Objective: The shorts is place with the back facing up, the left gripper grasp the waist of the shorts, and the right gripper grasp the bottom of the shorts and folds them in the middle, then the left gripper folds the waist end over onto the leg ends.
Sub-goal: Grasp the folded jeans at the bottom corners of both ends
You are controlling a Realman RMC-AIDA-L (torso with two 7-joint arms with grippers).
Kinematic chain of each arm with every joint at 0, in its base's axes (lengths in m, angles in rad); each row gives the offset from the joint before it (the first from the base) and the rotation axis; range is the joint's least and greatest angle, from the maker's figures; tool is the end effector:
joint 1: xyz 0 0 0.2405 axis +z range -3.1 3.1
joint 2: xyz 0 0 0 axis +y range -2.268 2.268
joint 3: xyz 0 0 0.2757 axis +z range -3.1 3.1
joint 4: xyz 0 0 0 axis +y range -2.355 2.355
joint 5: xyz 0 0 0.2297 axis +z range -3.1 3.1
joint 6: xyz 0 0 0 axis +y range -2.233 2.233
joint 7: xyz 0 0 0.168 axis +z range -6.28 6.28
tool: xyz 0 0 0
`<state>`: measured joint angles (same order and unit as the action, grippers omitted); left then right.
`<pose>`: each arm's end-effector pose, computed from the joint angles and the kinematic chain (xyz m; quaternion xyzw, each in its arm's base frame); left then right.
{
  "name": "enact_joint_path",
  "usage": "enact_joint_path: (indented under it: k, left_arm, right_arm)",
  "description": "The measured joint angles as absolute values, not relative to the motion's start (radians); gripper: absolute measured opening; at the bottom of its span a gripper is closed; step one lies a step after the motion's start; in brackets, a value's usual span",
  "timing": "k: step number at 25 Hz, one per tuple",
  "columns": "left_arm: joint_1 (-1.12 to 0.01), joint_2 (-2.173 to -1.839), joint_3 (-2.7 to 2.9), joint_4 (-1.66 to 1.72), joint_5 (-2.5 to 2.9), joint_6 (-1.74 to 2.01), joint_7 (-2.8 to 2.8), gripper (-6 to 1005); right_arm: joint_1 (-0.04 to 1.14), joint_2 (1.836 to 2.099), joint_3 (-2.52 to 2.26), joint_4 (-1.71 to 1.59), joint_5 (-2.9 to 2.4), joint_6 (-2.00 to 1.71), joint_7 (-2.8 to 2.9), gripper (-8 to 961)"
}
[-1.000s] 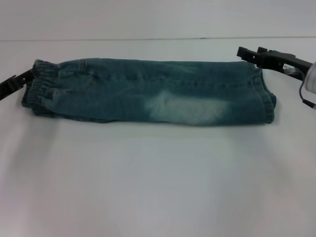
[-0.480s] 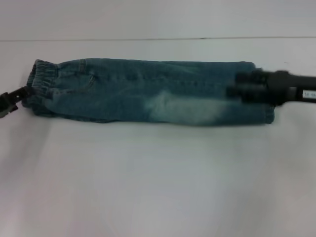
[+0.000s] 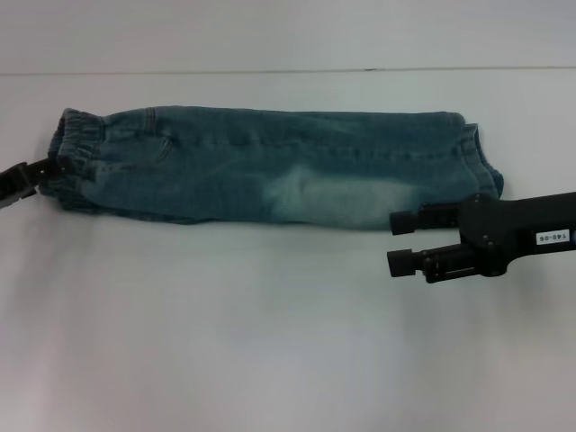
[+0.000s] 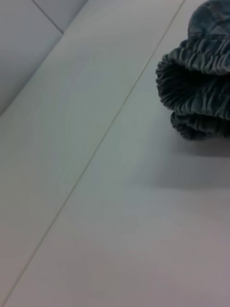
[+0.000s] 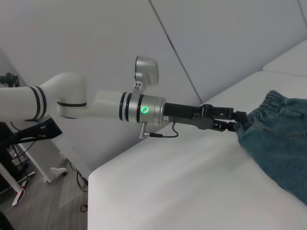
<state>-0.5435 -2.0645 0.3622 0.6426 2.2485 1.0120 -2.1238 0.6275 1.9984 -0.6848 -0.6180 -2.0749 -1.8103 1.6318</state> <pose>-0.3943 0.4090 0.0274 -0.6632 -0.6194 -0.2327 0.3497 0.2503 0.3540 -0.0069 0.9343 -0.2671 -0.2348 0.0243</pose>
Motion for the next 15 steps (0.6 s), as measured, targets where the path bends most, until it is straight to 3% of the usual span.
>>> enact_joint_path:
  k: [15]
  left_arm:
    - [-0.576, -2.063, 0.457, 0.591, 2.256, 0.893, -2.161, 885]
  right_arm:
    - [0.635, 2.019, -0.702, -0.61, -2.077, -1.778, 1.634, 858]
